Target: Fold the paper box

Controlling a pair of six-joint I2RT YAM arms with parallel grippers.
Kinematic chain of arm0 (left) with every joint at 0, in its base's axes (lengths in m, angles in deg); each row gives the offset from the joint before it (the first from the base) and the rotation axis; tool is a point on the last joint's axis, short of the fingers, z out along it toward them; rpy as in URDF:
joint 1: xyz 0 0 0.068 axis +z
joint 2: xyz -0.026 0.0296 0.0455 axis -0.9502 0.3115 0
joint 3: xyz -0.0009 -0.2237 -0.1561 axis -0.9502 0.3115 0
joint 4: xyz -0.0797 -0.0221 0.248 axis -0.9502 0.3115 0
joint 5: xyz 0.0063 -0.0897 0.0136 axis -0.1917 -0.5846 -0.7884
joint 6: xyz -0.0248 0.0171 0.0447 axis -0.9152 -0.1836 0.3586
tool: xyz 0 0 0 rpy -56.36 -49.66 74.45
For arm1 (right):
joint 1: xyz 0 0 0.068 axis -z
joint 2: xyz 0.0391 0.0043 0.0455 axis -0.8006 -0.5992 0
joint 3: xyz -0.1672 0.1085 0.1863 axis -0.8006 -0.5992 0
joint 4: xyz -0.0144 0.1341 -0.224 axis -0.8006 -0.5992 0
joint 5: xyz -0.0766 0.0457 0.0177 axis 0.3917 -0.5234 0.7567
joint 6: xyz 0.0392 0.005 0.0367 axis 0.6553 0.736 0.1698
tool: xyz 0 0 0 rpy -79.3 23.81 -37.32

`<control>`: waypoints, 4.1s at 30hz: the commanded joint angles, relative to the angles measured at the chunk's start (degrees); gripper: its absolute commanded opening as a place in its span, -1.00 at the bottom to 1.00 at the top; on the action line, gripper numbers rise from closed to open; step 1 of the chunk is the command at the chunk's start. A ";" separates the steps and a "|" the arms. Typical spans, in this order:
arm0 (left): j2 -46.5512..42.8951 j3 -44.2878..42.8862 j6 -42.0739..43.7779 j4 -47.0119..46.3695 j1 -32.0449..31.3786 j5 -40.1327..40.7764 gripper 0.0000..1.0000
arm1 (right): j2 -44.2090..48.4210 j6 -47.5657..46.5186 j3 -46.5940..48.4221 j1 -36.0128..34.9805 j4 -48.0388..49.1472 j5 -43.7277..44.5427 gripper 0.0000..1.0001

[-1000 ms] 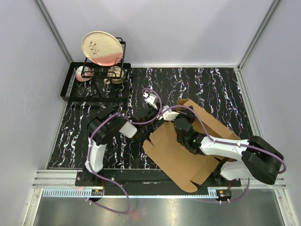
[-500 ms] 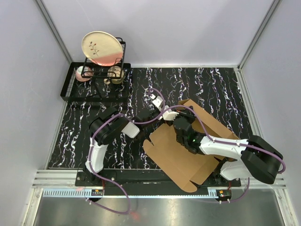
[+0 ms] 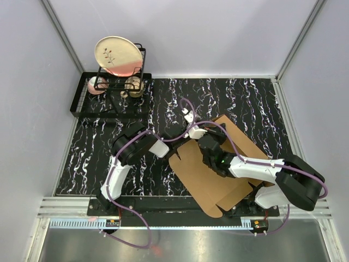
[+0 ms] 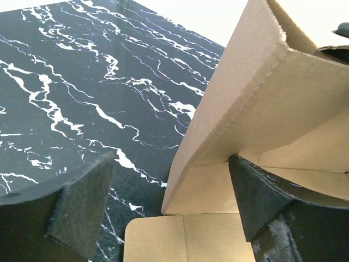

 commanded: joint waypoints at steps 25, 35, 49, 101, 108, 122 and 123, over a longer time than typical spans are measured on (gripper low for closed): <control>6.47 -13.09 -2.36 -23.09 -5.15 -1.90 0.38 | -1.24 14.68 1.04 -2.76 -10.03 -12.88 -1.00; 7.44 -14.77 -1.83 -23.09 -5.15 -2.52 -1.00 | 1.22 16.44 0.42 -2.50 -12.67 -14.20 -1.00; -1.25 -1.86 3.17 -23.09 -4.63 -1.21 -1.00 | 2.80 20.92 5.69 -2.58 -21.54 -14.29 -1.00; -20.16 23.38 10.47 -23.00 -1.81 3.02 -1.00 | 7.02 22.24 10.88 -1.88 -23.57 -10.34 -0.07; -20.16 23.03 10.12 -23.00 -1.81 2.49 -1.00 | 9.83 24.53 13.25 -1.88 -29.18 -10.51 -0.01; -19.19 21.36 8.89 -23.01 -1.81 1.26 -0.06 | 10.54 27.51 13.43 -1.79 -33.59 -12.89 -0.55; -19.10 21.10 8.89 -23.00 -1.81 1.34 -0.03 | 10.54 27.51 13.52 -1.88 -33.59 -12.97 -0.56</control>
